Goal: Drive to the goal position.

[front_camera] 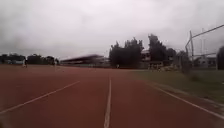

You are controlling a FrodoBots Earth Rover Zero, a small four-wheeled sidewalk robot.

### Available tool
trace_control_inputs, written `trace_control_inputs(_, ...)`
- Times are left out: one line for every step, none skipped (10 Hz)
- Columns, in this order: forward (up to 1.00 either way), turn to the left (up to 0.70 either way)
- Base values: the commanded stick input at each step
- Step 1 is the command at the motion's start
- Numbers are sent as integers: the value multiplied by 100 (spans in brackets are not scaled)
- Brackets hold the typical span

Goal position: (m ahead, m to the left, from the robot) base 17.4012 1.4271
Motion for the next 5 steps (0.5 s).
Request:
trace_control_inputs(70, 0)
trace_control_inputs(70, 0)
trace_control_inputs(70, 0)
trace_control_inputs(70, 0)
trace_control_inputs(70, 0)
